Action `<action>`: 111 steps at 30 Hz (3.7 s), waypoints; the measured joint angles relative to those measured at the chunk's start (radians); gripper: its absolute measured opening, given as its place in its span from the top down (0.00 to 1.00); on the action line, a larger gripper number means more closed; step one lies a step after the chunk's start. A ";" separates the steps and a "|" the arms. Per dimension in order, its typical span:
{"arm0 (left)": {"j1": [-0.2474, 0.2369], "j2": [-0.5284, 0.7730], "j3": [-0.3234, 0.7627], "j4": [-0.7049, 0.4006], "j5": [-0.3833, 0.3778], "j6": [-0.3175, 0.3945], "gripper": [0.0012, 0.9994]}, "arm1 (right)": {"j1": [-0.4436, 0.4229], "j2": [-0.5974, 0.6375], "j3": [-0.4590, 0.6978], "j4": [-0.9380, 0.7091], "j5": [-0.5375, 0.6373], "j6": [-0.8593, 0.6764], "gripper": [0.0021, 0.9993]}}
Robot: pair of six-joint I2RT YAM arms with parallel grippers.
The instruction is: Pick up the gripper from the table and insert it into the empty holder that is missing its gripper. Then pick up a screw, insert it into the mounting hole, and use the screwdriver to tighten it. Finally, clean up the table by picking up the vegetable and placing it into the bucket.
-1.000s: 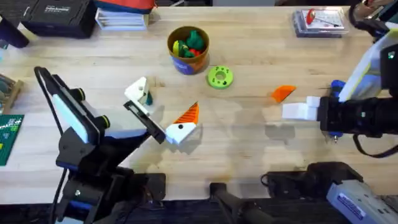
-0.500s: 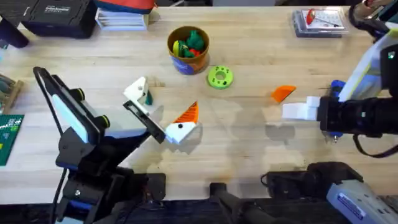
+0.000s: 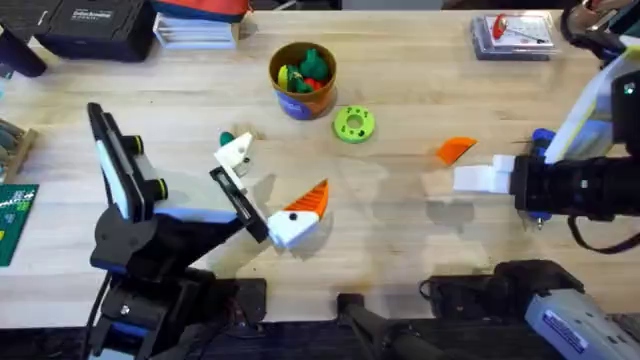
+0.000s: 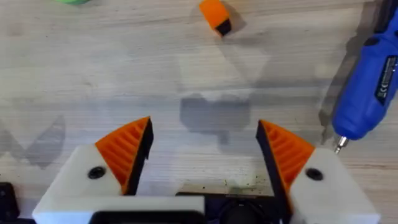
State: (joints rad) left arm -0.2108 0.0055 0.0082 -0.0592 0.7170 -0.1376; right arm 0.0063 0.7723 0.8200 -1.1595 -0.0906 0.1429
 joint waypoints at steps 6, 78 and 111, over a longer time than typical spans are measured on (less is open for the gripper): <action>0.000 0.000 0.000 -0.005 0.099 -0.018 0.01 | 0.000 0.000 0.000 0.006 0.000 0.000 0.01; 0.000 0.000 0.000 -0.006 0.177 -0.028 0.01 | 0.044 0.643 0.197 0.204 0.093 -0.533 0.99; 0.000 0.000 0.000 -0.007 0.177 -0.028 0.01 | 0.114 0.528 0.217 0.250 -0.796 -0.144 0.99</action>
State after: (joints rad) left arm -0.2108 0.0051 0.0082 -0.0658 0.8940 -0.1658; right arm 0.1202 1.3007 1.0370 -0.9093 -0.8865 -0.0014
